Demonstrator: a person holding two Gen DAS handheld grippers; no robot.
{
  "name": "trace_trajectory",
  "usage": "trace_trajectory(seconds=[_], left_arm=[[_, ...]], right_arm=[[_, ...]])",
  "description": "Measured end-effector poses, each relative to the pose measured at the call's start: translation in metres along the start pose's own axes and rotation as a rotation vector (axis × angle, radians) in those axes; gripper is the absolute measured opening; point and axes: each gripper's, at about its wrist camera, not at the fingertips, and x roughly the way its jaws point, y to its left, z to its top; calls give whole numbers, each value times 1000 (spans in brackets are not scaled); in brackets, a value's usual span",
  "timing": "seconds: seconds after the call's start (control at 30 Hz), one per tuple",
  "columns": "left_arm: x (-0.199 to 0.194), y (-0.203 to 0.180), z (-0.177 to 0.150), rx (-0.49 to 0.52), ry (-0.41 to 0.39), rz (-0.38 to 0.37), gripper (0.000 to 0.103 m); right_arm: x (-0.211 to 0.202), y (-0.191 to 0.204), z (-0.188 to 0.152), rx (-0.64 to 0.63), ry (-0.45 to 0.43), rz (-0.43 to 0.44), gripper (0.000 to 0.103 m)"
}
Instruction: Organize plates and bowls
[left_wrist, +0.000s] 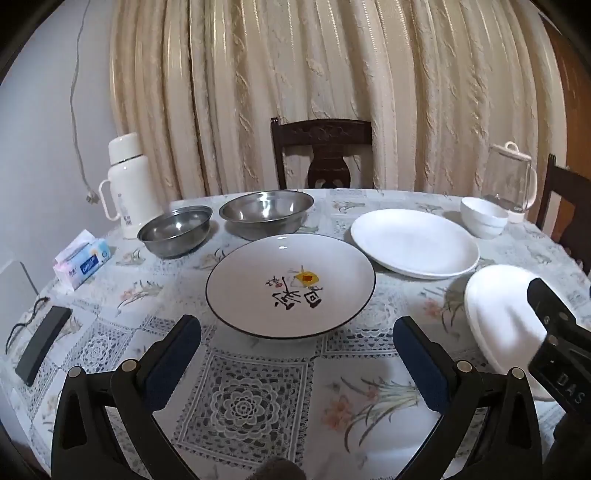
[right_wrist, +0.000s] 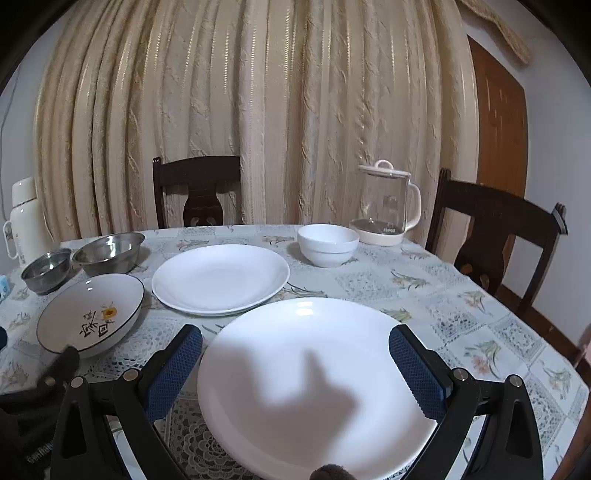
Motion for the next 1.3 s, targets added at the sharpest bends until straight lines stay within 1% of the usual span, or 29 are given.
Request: trace_trajectory(seconds=[0.1,0.2,0.3,0.5,0.67,0.93,1.03,1.3], left_arm=[[0,-1,2,0,-1,-7,103],[-5,8,2,-48,-24,-1,103],[-10,14,1,-79,-44,-4,103],[-11,16,2,-82,-48,-6,103],[-10,12,2,-62,-47,-6,103],[-3,10,2,-59,-6,-44,103],[-2,6,1,-42,11,-57,103],[-2,4,-1,-25,37,-61,103]], right_arm=[[-6,-5,-3,23,-35,-6,103],[-13,0,-1,4,-78,-13,103],[-15,2,4,-16,-92,-3,103],[-13,1,7,-1,-78,0,103],[-12,5,6,-14,-67,6,103],[-10,4,4,-14,-49,12,103],[-10,4,5,-16,-46,14,103],[-9,3,2,-17,-43,15,103]])
